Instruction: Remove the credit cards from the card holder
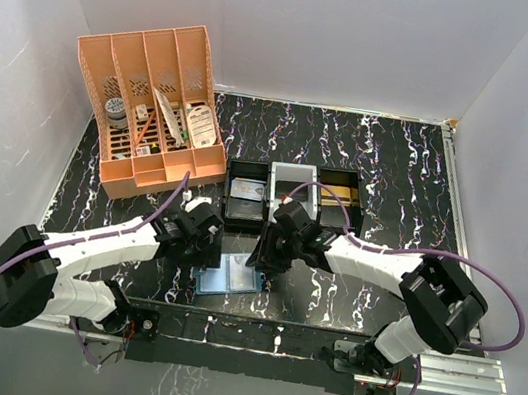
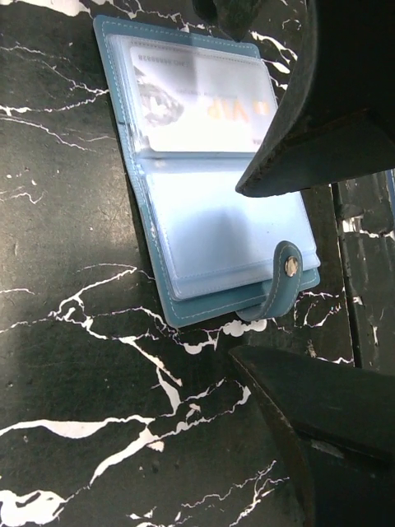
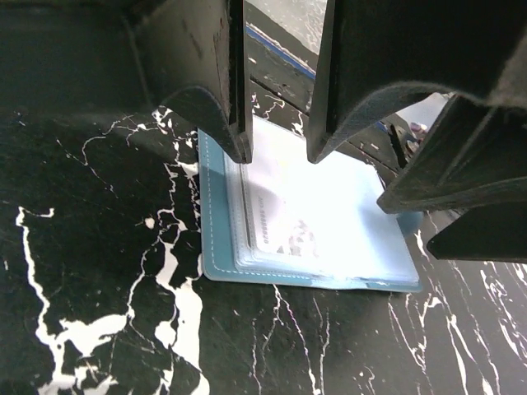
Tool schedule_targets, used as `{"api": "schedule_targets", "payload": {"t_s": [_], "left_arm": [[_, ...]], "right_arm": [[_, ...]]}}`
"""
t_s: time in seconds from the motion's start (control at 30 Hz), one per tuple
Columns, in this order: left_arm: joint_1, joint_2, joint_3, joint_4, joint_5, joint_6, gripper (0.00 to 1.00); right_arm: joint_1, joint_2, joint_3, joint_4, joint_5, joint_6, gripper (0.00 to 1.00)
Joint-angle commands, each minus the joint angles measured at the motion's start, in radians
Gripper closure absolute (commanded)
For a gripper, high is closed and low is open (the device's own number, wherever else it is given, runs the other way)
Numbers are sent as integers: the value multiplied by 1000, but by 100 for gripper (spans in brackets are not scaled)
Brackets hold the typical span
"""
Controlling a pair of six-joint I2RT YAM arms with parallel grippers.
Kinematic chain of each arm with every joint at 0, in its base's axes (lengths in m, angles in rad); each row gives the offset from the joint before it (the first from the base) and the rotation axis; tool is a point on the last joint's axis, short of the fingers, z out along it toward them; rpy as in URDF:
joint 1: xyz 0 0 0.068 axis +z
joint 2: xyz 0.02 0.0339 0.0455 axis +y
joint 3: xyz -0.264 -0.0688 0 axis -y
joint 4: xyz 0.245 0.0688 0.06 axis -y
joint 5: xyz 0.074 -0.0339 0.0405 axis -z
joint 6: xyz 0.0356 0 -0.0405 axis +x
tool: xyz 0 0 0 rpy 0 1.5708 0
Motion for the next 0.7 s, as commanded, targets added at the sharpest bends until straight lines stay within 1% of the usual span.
{"api": "schedule_targets", "payload": {"t_s": [0.0,0.13,0.33,0.53,0.67], "left_arm": [[19,-4,7,26,39,42,29],[28,-11,-16,13,16,28,35],[29,-27,-69,53,42,31,41],[29,-1,-92,85,70,40,47],[30,15,-106,104,88,44,51]], "right_arm": [[1,-20,-7,21,7,-2,68],[1,-17,-17,23,9,-2,68],[1,11,-21,58,-25,-4,69],[1,43,-24,89,-48,-3,71],[1,56,-23,81,-39,-2,72]]}}
